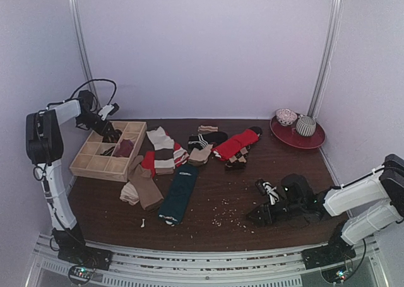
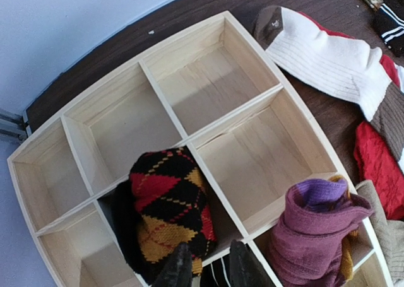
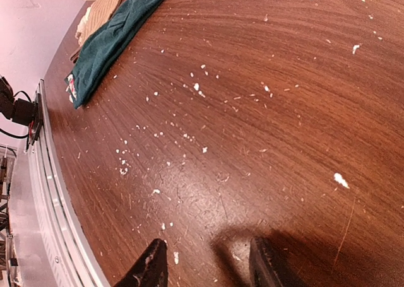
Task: Roll the socks
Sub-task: Adjust the pair of socks in the storage box.
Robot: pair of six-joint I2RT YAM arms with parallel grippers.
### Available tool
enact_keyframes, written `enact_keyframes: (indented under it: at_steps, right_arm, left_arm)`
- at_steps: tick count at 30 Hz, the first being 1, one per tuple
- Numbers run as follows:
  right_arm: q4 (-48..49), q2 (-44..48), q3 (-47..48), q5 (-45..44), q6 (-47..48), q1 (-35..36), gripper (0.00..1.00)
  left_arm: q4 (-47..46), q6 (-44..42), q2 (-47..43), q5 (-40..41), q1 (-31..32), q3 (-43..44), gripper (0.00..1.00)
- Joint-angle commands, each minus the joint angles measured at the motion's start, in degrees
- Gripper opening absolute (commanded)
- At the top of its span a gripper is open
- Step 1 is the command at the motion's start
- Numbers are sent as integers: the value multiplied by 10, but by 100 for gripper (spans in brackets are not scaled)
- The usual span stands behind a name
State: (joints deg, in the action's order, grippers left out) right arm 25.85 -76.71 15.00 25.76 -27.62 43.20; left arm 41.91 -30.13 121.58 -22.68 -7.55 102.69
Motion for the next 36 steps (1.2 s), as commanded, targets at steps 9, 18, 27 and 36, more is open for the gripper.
enact_keyframes:
  at_steps: [9,18,27,36]
  right_arm:
    - [16,7,-17,5,-2,-3,45]
    - [26,0,-16,9,-5,-3,45]
    - [25,-2,-18,4,-5,-3,45]
    - [33,-10,-19,5,-10,-3,45]
  left_arm:
    - [-47,34,-36,96,-6,-38,1]
    - [-30,32,-8,138,-5,-32,0]
    - [3,26,69,229,27,0,0]
    - [10,30,99,276,39,14,0]
